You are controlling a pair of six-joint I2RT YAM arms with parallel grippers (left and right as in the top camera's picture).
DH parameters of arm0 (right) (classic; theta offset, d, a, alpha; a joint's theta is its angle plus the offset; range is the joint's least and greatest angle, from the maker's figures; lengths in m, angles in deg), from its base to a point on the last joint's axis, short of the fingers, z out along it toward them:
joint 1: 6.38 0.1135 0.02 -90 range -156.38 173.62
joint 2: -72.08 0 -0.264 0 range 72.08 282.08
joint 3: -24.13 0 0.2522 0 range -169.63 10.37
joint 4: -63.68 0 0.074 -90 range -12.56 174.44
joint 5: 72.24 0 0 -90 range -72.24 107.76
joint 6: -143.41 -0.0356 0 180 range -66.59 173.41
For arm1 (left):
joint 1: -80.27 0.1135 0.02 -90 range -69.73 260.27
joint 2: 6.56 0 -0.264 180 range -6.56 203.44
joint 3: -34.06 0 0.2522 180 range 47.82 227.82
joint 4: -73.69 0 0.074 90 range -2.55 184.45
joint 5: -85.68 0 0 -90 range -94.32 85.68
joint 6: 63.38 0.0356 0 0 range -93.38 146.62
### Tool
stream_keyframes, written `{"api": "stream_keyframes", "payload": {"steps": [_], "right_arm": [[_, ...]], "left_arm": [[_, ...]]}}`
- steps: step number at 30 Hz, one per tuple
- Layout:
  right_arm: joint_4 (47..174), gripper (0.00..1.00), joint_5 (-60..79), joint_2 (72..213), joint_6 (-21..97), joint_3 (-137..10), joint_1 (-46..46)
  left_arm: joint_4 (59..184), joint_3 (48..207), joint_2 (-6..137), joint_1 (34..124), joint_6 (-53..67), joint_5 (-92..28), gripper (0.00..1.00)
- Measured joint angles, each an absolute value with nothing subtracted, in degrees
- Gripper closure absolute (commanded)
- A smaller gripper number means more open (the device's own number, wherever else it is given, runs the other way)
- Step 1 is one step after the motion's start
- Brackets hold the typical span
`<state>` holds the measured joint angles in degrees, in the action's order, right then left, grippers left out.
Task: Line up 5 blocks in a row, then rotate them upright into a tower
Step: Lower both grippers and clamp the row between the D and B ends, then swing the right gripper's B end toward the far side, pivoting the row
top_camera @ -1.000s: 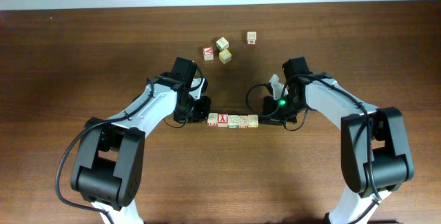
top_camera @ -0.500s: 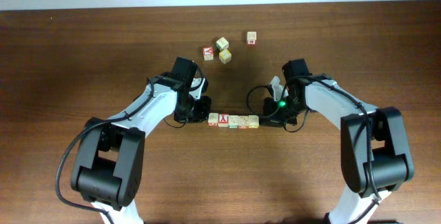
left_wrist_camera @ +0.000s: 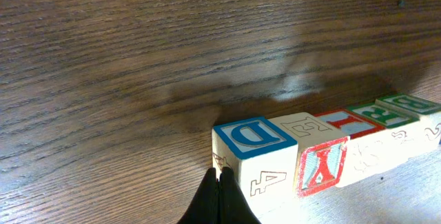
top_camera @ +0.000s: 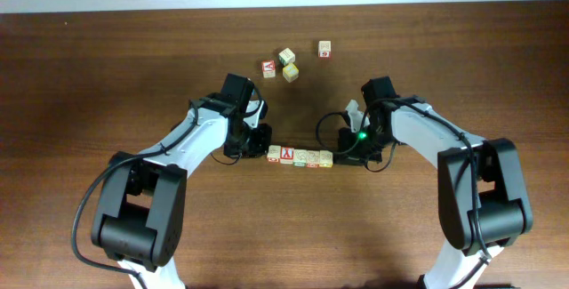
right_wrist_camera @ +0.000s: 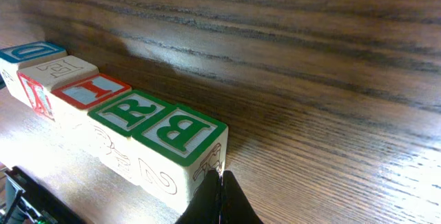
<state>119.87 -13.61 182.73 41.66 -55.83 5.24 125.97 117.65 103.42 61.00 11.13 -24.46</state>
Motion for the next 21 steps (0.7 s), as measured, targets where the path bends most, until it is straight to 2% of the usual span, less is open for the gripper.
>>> {"api": "stream_keyframes", "payload": {"steps": [21], "right_arm": [[126.2, 0.96, -11.4, 182.7, 41.7, -63.1, 8.1]], "left_arm": [[126.1, 117.6, 103.4, 61.6, 11.1, -21.8, 1.0]]}}
